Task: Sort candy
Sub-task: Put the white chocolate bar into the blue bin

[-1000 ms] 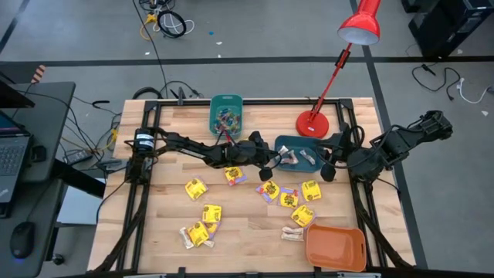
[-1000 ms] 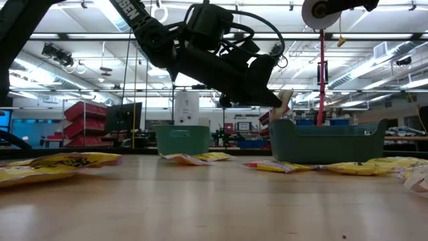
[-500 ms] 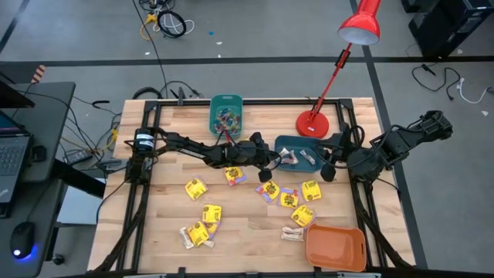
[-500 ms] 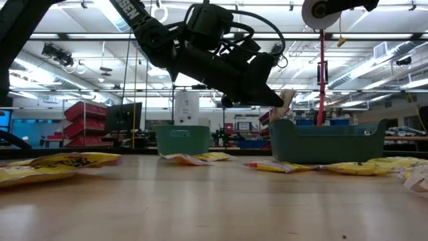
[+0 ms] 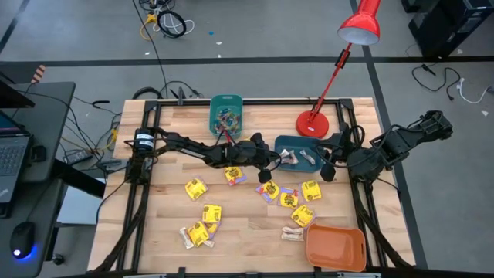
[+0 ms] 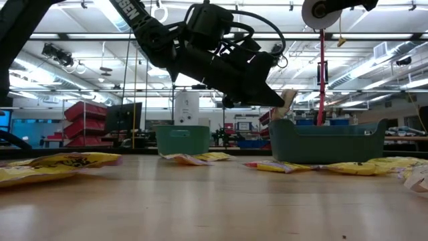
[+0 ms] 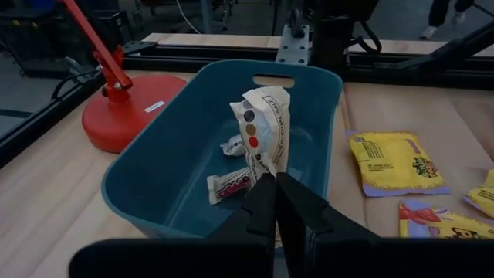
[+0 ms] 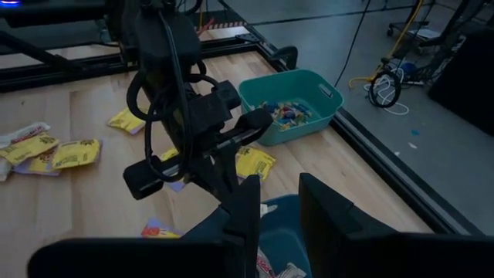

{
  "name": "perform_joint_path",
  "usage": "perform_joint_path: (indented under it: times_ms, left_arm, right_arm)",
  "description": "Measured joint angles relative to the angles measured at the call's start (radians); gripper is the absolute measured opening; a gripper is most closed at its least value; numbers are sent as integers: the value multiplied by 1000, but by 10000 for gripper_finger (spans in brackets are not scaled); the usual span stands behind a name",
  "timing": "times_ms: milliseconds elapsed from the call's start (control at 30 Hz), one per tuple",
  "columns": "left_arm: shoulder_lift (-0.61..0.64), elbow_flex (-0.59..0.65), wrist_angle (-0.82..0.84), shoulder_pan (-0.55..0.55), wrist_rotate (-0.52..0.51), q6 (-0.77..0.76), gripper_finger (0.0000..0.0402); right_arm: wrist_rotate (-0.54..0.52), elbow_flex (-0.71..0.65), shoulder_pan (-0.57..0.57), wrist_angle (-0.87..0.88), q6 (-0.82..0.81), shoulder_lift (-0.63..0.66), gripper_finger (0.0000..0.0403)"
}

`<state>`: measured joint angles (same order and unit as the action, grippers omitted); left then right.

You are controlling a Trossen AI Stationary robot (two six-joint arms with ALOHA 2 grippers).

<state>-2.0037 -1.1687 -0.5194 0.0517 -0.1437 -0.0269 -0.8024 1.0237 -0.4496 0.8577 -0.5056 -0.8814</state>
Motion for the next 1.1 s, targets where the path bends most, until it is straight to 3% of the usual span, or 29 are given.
perform_joint_path:
  times_ms: [1100]
  left_arm:
    - [1,0,-2,-1,0,-3,63]
  right_arm:
    - [0,0,0,-4,0,0,77]
